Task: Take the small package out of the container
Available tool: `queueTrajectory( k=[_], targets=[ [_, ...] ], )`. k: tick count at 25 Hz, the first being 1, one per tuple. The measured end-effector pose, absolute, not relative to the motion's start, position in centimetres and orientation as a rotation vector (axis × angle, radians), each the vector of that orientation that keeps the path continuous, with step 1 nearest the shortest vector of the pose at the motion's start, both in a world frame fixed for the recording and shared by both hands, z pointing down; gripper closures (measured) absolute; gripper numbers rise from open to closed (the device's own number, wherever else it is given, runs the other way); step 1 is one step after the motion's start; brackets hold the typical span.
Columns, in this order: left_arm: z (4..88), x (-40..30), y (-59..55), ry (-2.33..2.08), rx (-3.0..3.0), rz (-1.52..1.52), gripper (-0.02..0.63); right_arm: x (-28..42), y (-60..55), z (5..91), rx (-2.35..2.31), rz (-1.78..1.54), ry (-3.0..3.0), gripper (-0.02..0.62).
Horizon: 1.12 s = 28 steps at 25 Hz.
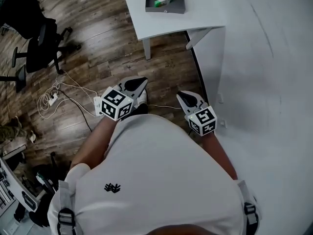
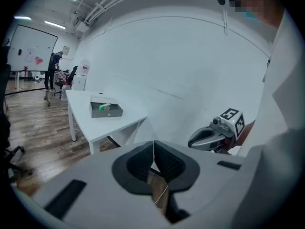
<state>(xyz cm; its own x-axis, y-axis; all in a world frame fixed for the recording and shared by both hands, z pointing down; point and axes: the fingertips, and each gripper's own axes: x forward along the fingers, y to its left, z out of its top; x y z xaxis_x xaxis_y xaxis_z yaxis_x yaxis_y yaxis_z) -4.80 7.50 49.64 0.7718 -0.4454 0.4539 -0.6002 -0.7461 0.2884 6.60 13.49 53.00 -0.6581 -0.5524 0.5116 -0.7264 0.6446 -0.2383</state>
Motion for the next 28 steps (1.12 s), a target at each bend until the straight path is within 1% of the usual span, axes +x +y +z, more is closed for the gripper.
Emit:
queueTrajectory(
  k=[10, 11, 13, 19, 23, 28],
  targets=[
    [50.9, -6.4, -3.0, -0.649, 2.598, 0.51, 0.597, 2.9, 2.4, 52.6, 1.069, 0.594, -2.43, 0.583],
    [51.0, -6.4, -3.8, -0.645, 2.601, 0.507, 0.59, 2.8, 1.7, 52.5, 1.078, 0.593, -2.427, 0.583],
    [50.9, -6.2, -5.2, -0.656, 2.607, 0.5, 0.554, 2.8, 0.6, 52.3, 1.085, 0.596, -2.424, 0.583],
    [51.1, -5.6, -10.6, -0.722, 2.608, 0.499, 0.543, 3.2, -4.0, 52.4, 1.038, 0.582, -2.43, 0.583],
    [51.6, -4.8, -15.4, -0.8, 2.589, 0.532, 0.497, 4.5, -7.7, 52.6, 0.994, 0.578, -2.456, 0.583],
    [51.4, -3.0, -21.5, -0.915, 2.573, 0.586, 0.466, 7.3, -12.1, 52.1, 0.927, 0.576, -2.478, 0.583]
  ],
)
